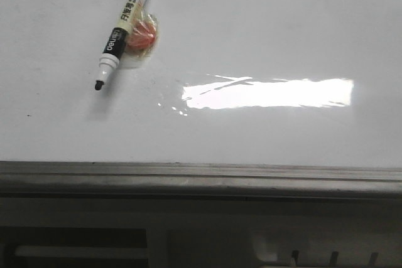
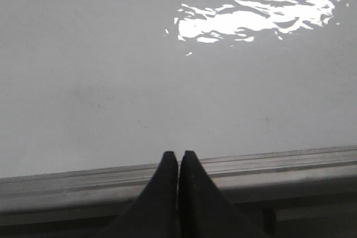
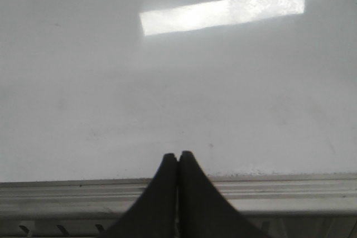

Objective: Write number 6 on whiteboard

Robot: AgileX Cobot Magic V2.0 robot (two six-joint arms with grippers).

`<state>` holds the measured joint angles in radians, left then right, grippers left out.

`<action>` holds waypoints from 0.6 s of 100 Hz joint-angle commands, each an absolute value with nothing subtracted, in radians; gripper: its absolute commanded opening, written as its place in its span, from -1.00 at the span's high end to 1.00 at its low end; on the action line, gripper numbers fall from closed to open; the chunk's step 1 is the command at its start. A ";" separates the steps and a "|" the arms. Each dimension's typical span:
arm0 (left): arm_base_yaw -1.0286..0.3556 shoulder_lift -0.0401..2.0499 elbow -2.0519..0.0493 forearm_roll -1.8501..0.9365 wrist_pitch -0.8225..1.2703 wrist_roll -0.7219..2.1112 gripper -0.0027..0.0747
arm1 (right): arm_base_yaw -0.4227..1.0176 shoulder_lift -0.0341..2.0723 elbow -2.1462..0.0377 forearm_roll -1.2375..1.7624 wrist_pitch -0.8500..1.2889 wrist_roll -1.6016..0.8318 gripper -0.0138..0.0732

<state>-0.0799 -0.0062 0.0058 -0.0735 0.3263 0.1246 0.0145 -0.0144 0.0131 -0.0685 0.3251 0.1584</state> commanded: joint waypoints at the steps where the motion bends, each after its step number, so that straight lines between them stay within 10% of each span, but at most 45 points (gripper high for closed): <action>1: -0.076 -0.034 0.049 -0.075 0.270 0.115 0.98 | 0.010 -0.029 0.040 -0.072 0.309 0.151 0.81; 60: -0.076 -0.034 0.049 -0.075 0.257 0.115 0.98 | 0.010 -0.029 0.040 -0.072 0.309 0.151 0.81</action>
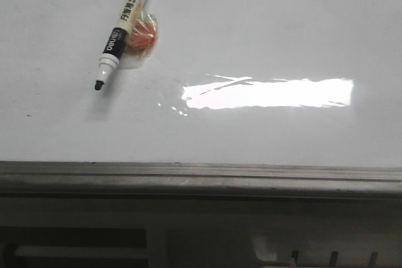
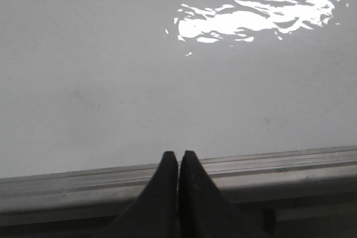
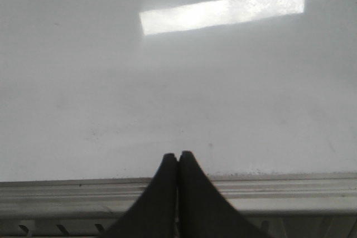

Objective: Write number 6 on whiteboard

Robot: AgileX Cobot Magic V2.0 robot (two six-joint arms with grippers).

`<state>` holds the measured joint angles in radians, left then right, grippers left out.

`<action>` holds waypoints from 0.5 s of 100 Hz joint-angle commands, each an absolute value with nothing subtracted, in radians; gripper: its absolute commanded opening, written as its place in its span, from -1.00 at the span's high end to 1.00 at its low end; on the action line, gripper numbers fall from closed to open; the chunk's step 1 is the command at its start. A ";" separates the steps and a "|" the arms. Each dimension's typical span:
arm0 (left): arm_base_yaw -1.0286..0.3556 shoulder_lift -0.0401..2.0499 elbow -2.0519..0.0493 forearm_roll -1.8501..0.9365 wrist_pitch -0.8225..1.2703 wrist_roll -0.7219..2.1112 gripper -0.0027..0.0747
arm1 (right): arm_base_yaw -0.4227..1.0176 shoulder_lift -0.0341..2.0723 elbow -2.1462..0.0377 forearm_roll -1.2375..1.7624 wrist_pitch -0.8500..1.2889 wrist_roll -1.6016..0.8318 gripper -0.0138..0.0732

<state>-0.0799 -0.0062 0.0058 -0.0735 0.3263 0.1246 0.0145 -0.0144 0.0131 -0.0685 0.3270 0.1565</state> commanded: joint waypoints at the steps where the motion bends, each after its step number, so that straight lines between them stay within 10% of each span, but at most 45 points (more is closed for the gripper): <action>1: -0.076 -0.034 0.049 -0.075 0.254 0.115 0.98 | 0.010 -0.029 0.040 -0.072 0.309 0.151 0.81; 50: -0.075 -0.034 0.049 -0.864 0.083 0.117 0.98 | 0.010 -0.029 0.040 0.239 -0.031 0.214 0.81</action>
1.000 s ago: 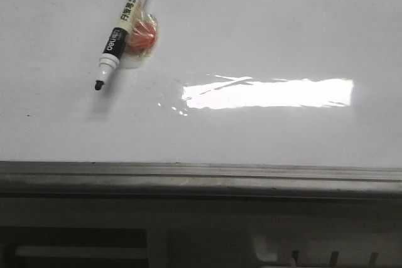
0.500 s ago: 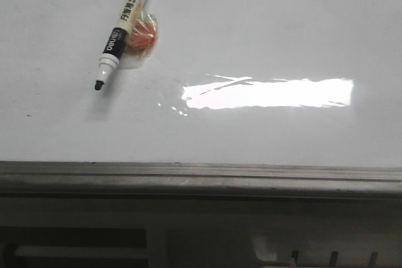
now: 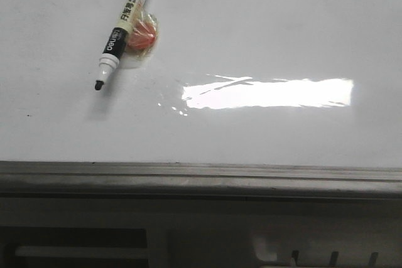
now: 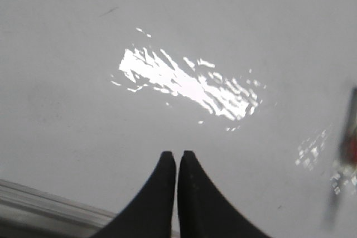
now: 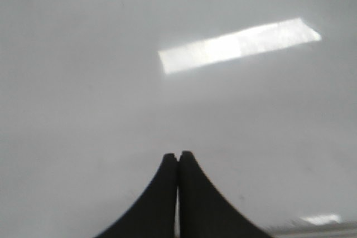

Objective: Write number 6 on whiteboard

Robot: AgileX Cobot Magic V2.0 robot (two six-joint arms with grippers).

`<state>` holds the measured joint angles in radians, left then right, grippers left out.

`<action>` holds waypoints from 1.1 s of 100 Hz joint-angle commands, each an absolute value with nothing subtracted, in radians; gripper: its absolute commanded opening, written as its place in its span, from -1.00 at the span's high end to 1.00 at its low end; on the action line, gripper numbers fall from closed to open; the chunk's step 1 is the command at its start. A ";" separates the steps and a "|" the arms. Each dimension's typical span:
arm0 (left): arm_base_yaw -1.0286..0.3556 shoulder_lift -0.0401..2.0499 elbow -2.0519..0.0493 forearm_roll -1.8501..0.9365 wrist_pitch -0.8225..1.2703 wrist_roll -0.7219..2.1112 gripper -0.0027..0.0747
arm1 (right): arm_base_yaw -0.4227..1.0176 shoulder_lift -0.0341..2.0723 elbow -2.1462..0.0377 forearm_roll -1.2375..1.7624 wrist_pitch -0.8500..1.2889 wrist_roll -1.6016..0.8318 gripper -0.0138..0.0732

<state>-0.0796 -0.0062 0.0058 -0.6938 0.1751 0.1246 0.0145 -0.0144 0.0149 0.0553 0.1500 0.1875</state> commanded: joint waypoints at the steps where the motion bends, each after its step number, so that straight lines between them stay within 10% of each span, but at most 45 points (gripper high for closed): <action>1: -0.075 -0.034 0.049 -0.878 0.083 0.117 0.98 | 0.010 -0.029 0.040 0.239 -0.045 0.213 0.81; 40: -0.075 0.001 -0.147 -0.869 0.222 0.251 0.98 | 0.010 -0.029 -0.114 0.573 -0.080 0.212 0.81; 82: -0.135 0.496 -0.531 -0.478 0.588 0.260 0.86 | 0.036 0.249 -0.554 0.326 0.664 -0.244 0.78; 101: -0.315 0.658 -0.591 -0.479 0.574 0.318 -0.05 | 0.084 0.312 -0.625 0.326 0.691 -0.256 0.06; 110: -0.409 0.727 -0.603 -0.511 0.511 0.318 -0.15 | 0.117 0.319 -0.627 0.326 0.691 -0.256 -0.26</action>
